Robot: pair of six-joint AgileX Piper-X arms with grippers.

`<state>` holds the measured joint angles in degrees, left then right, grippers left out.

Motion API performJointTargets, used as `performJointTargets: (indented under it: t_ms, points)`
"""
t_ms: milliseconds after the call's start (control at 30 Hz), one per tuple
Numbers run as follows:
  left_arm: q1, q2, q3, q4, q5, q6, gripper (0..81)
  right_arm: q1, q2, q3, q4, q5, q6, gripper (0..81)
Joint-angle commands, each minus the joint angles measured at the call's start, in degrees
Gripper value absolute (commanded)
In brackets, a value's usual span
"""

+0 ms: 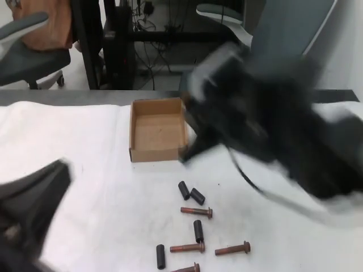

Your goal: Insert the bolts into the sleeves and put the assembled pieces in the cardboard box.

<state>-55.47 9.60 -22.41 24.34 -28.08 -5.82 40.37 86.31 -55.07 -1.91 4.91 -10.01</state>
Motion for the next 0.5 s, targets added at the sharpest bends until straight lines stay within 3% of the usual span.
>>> performJointTargets:
  t_ms: [0, 233, 467]
  points:
    - [0.0, -2.4, -0.4, 4.5, -2.3, 0.2, 1.8, -2.2, 10.8, -11.5, 7.1, -2.0, -2.3, 0.6]
    - [0.0, -2.5, -0.4, 8.0, -2.3, 0.2, 1.8, -4.1, 31.8, -40.2, 20.8, -2.4, -2.5, 0.6]
    - [0.0, -2.5, -0.4, 8.0, -2.3, 0.2, 1.8, -5.7, 42.9, -53.2, 30.2, 0.4, -2.5, 0.6]
